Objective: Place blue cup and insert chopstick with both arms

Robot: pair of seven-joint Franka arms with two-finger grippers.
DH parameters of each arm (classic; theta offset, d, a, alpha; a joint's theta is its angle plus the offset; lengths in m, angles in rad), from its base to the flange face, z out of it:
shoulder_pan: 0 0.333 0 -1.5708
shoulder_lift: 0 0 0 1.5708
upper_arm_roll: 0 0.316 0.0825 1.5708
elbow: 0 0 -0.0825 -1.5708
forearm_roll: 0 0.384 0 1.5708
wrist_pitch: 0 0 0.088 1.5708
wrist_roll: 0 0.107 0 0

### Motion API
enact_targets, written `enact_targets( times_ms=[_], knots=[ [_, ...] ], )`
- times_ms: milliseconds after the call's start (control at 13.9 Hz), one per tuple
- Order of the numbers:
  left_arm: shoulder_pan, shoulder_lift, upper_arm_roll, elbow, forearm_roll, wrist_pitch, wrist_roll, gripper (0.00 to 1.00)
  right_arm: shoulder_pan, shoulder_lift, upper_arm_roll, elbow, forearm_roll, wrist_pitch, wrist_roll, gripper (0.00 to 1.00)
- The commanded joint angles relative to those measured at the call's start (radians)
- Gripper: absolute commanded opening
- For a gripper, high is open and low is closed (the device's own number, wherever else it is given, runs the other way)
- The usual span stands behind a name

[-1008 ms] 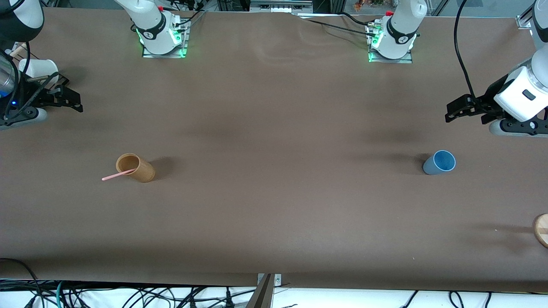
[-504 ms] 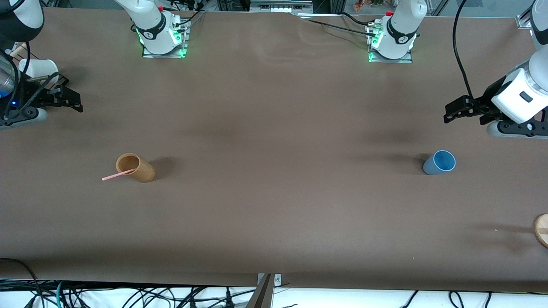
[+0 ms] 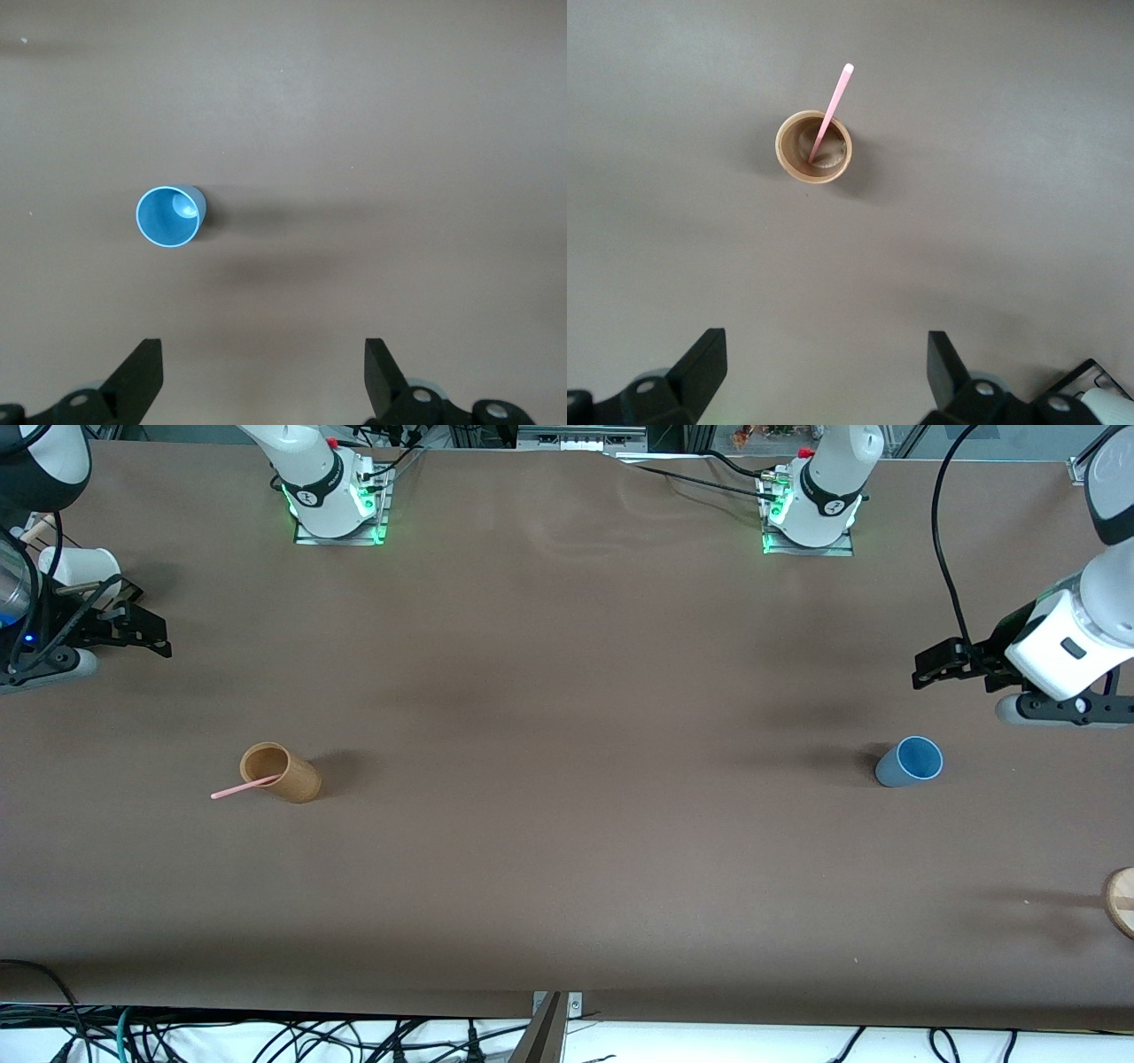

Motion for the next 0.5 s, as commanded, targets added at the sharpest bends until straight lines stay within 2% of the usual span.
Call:
enact_targets(
  times_ms=[0,216,432],
  knots=[
    [0.003,0.036,0.0,0.033,0.075,-0.006,0.016,1.0,-0.004,0.001,0.002,0.015,0.012,-0.013,-0.019,1.0],
    [0.001,0.084,0.0,0.033,0.179,0.009,0.024,1.0,-0.004,0.001,0.002,0.015,0.009,-0.01,-0.019,1.0],
    [0.05,0.125,0.002,0.027,0.181,0.082,0.138,1.0,-0.005,0.001,0.0,0.015,0.007,-0.01,-0.019,1.0]
  ],
)
